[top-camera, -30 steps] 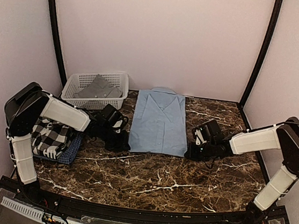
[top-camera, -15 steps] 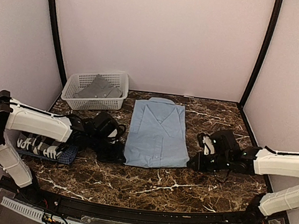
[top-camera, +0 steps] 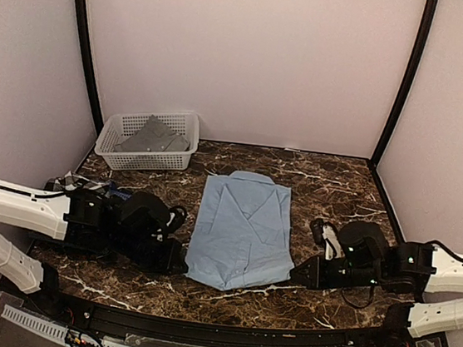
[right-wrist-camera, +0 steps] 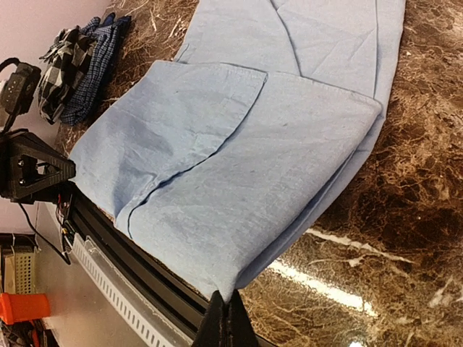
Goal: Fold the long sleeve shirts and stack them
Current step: Pick up the 2/3-rectangle-folded shirt from the center of the board, then fold the 2/3-rectangle-folded shirt at the center of the board.
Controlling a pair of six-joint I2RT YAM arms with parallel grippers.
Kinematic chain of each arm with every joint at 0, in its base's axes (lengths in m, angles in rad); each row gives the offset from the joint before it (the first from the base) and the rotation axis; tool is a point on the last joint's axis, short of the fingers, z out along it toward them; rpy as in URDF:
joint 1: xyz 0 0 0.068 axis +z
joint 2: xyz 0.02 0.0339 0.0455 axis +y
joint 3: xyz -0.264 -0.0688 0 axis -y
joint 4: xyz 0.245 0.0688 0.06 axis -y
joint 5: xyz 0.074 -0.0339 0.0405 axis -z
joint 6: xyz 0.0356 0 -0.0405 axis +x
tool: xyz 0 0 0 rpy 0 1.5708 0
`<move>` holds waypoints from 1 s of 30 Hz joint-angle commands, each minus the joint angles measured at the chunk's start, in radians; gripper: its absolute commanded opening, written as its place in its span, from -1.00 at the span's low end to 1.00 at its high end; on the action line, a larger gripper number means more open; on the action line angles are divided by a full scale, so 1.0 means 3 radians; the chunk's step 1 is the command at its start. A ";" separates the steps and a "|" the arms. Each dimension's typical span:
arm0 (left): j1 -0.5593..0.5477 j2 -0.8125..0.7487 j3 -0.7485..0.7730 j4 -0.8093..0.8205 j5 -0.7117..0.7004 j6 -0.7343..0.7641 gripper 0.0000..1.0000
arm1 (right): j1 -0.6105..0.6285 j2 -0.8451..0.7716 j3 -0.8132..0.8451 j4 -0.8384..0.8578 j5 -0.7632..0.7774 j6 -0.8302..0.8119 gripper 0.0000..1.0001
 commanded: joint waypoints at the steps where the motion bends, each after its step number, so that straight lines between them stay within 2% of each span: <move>1: -0.0032 -0.0238 0.0156 -0.0176 -0.0141 -0.0123 -1.00 | 0.0088 -0.0083 0.0382 -0.0266 0.0350 0.0225 -1.00; 3: 0.0002 -0.0202 0.0310 -0.0219 -0.0143 -0.0046 -1.00 | 0.0077 -0.0005 0.0585 -0.0344 0.0523 0.0175 -1.00; 6: 0.0342 -0.0042 0.0526 -0.0213 0.0016 0.0207 -1.00 | -0.0211 0.0262 0.0957 -0.0384 0.0572 -0.0114 -1.00; 8: 0.0669 0.0109 0.0663 -0.0094 0.0274 0.0422 -1.00 | -0.0657 0.0493 0.1126 -0.0176 0.0326 -0.0381 -1.00; 10: 0.1016 0.0357 0.0884 -0.0026 0.0504 0.0661 -1.00 | -0.1156 0.0808 0.1230 0.0186 -0.0156 -0.0607 -1.00; 14: 0.1599 0.1231 0.1711 0.0164 0.0926 0.1083 -1.00 | -0.1918 0.1899 0.1623 0.0687 -0.0772 -0.0938 -1.00; 16: 0.1827 0.1994 0.2143 0.0297 0.1060 0.1198 -1.00 | -0.2141 0.2475 0.1884 0.0914 -0.0933 -0.1021 -1.00; 20: 0.2082 0.3062 0.3126 0.0358 0.1113 0.1314 -1.00 | -0.2419 0.3543 0.2573 0.1036 -0.1160 -0.1114 -1.00; 24: 0.2120 0.3689 0.3867 0.0094 0.1015 0.1374 -1.00 | -0.2519 0.4216 0.3101 0.0874 -0.1297 -0.1161 -1.00; 26: 0.2121 0.3780 0.3876 0.0119 0.1002 0.1348 -1.00 | -0.2512 0.4336 0.3124 0.0849 -0.1323 -0.1186 -1.00; 30: 0.2083 0.3700 0.3512 0.0251 0.1064 0.1309 -1.00 | -0.2466 0.4215 0.2767 0.0915 -0.1296 -0.1245 -1.00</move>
